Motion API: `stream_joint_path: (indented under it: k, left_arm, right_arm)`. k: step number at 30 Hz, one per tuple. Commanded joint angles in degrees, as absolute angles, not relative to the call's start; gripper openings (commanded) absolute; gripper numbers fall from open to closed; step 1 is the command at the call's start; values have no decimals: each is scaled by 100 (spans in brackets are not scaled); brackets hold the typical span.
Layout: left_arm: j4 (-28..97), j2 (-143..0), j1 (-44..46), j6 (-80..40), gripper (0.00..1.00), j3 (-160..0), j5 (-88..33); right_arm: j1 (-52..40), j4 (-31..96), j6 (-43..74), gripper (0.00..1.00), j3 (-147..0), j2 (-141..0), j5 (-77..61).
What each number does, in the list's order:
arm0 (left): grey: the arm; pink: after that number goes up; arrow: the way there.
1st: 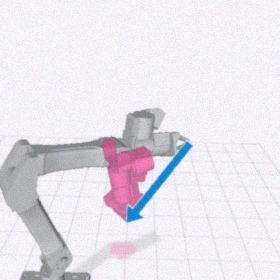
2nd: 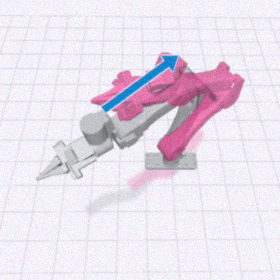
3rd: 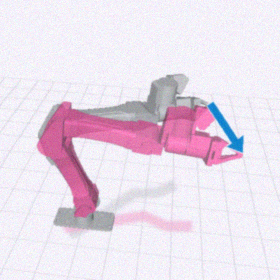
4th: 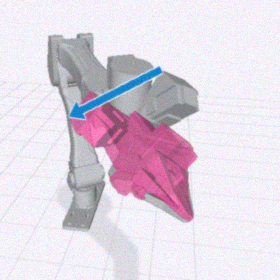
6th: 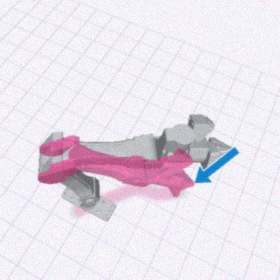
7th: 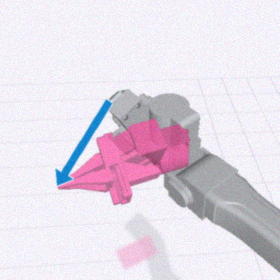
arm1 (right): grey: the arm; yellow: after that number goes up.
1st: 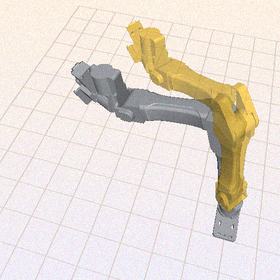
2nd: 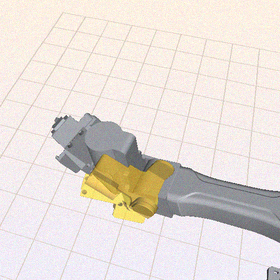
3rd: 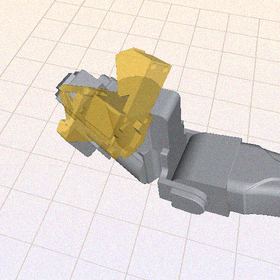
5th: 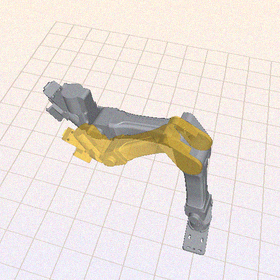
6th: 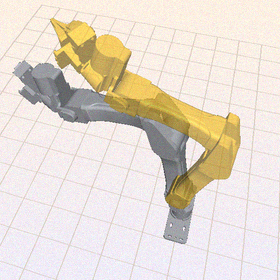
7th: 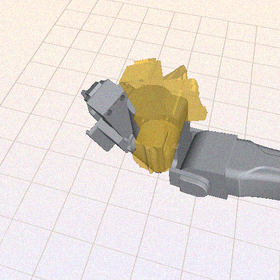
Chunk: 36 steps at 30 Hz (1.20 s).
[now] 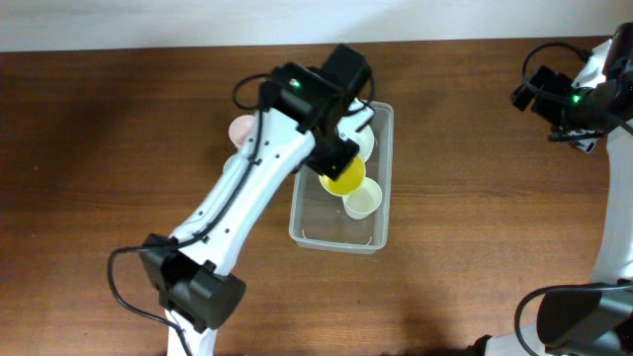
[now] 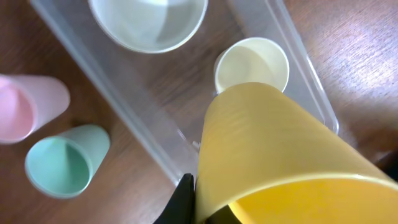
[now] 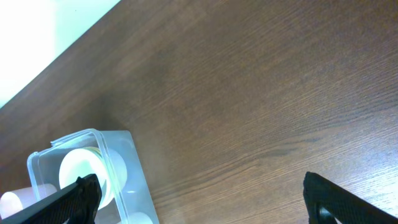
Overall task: Pack container
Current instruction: 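Carry the yellow cup over the container and lower it into the lower right, then move the left gripper back to the pink cup and grasp it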
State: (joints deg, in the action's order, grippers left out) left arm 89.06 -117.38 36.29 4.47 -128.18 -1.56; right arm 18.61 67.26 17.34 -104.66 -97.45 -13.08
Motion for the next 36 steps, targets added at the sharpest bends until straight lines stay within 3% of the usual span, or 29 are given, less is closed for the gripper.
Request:
stream_joint_path:
  k: [1, 20, 24, 25, 26, 34, 36]
  left_arm:
    - [8733, -11703, 3701, 613, 1, -12634, -217]
    - [7566, -11762, 3959, 613, 6, -11727, -196]
    - [7566, -11762, 3959, 613, 18, -11727, -191]
    - [7566, -11762, 3959, 615, 38, -11730, -163]
    - [7568, -11762, 3959, 615, 45, -11732, -110]
    - [8390, -11749, 3599, 607, 46, -12787, 779]
    - [8680, -11749, 3308, 456, 54, -13216, 1009]
  right_arm:
    - [1876, 6711, 1695, 99, -10488, -9767, -1280]
    - [1876, 6711, 1695, 99, -10490, -9767, -1280]
    - [1876, 6711, 1695, 99, -10488, -9767, -1282]
    - [1876, 6711, 1695, 99, -10488, -9767, -1280]
    - [1876, 6711, 1695, 99, -10490, -9767, -1280]
    - [1876, 6711, 1695, 99, -10488, -9767, -1280]
    - [1876, 6711, 1695, 99, -10488, -9767, -1280]
